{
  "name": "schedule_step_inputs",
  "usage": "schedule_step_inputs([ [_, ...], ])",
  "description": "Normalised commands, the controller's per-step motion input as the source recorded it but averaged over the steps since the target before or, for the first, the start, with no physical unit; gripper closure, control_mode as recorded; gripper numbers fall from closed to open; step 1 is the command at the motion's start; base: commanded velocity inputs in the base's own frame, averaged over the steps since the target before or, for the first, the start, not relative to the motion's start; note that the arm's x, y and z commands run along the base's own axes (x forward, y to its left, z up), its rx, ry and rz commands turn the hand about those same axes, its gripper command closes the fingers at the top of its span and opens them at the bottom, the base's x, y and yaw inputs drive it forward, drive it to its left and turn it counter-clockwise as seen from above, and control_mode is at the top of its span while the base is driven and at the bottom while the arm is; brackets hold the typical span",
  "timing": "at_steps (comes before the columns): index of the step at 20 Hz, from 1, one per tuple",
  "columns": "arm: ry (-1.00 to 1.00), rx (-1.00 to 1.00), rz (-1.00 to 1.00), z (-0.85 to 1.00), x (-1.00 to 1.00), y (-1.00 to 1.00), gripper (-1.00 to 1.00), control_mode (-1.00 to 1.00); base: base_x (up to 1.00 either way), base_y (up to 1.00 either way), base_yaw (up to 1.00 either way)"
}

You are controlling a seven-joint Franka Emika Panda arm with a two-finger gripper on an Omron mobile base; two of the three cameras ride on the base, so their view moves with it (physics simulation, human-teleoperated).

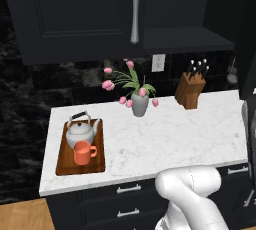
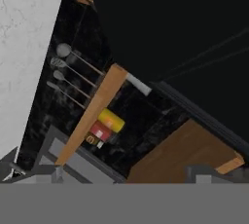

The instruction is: Pick the kettle from the counter and place it on the tray. Then pick the mug from the cabinet and place it on the tray. Then close the cabinet doors.

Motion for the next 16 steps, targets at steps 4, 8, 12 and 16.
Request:
schedule_step_inputs([
  [4,-0.07,-0.18,0.0,0.0,0.37,0.77,-1.0,-1.0,0.0,0.0,0.0],
  [8,-0.03,-0.18,0.0,0.0,0.46,0.8,-1.0,-1.0,0.0,0.0,0.0],
  [12,0.0,-0.15,0.0,0.06,0.66,0.72,-1.0,-1.0,0.0,0.0,0.0],
  [16,0.01,-0.13,0.0,0.07,0.74,0.7,-1.0,-1.0,0.0,0.0,0.0],
])
